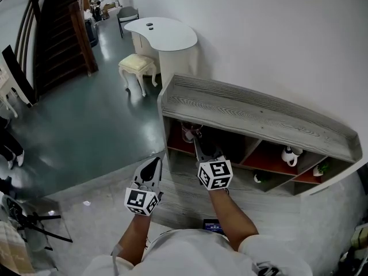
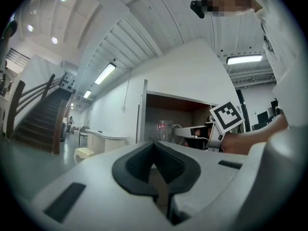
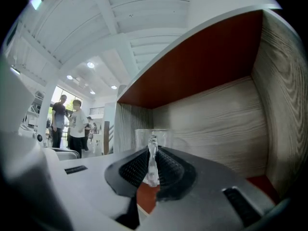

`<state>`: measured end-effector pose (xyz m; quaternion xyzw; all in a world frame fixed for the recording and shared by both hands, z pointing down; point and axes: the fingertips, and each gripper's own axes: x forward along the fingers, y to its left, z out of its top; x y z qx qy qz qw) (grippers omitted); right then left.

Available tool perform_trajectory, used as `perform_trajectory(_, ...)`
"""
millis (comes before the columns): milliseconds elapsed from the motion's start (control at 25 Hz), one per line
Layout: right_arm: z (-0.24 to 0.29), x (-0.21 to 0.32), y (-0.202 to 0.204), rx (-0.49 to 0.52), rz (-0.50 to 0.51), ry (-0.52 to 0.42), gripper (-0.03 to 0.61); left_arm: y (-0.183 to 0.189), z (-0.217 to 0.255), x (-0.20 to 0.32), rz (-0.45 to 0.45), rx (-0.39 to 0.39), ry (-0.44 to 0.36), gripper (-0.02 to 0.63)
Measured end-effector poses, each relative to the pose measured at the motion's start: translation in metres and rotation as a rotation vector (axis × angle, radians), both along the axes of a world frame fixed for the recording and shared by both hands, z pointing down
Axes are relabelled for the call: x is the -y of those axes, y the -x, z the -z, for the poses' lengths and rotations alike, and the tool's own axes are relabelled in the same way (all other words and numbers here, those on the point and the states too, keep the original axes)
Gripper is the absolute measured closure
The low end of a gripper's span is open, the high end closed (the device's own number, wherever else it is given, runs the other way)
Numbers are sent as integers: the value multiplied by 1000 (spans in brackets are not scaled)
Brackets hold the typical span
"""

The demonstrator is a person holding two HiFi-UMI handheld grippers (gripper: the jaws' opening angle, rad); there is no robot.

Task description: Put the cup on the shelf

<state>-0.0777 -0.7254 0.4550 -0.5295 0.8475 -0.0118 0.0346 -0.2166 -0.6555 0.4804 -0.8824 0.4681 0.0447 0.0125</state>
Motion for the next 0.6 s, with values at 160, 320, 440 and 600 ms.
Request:
perform_trajectory(160,-4,6,3,-12,-5,18,529,2,-2,2,1,-2,6,607)
perform_trajectory(320,-6,11,6,-27,-9,32,529,5,-4,1,4,0,8,607)
perform_trajectory(440,-8,14,9,-36,-13,45,529,8,-4,1,8,-1,9,607)
perform_trajectory(600,-14,18,11,-52,-14,57,528,12,-4,1,13,-2,7,607)
